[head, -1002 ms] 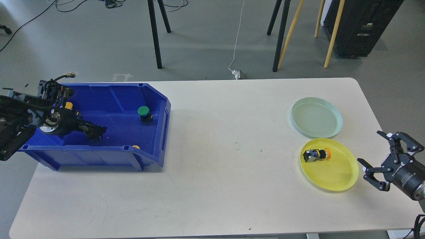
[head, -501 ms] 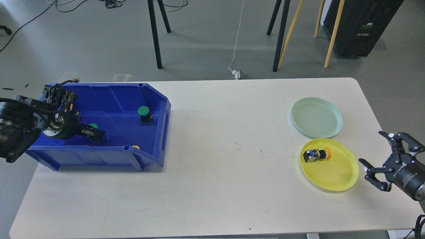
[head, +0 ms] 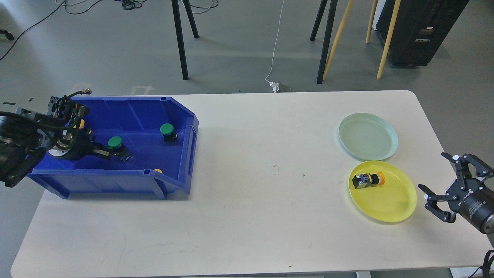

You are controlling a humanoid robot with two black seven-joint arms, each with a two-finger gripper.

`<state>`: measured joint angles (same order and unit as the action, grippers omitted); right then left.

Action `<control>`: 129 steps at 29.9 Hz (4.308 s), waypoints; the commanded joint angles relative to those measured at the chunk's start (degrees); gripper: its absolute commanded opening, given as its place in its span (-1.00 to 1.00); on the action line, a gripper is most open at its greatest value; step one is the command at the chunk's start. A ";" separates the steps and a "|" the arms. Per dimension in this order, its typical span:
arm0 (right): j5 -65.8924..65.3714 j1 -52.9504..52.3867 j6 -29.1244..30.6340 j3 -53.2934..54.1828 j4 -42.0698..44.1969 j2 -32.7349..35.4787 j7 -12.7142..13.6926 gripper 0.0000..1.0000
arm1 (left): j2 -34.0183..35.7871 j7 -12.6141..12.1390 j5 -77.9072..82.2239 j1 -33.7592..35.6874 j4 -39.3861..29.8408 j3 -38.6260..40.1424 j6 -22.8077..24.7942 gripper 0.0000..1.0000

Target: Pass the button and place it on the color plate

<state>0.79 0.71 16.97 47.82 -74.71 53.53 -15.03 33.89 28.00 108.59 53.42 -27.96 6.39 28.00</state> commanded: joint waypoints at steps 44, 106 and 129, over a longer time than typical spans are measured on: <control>0.00 0.52 0.00 -0.09 0.01 0.00 0.00 0.99 | -3.04 0.00 -6.72 0.99 0.54 0.29 0.00 0.77; 0.00 1.23 0.09 -0.01 -0.17 0.00 -0.26 0.99 | -6.91 0.00 -6.98 0.72 6.78 -2.53 -5.23 0.72; 0.17 1.31 0.09 -0.01 -0.17 0.00 -0.26 0.99 | -6.56 0.00 -6.98 1.07 5.99 -2.53 -4.71 -0.75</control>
<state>0.93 2.02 17.05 47.81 -74.86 53.53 -15.29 27.24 28.00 101.83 53.81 -21.44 3.51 22.83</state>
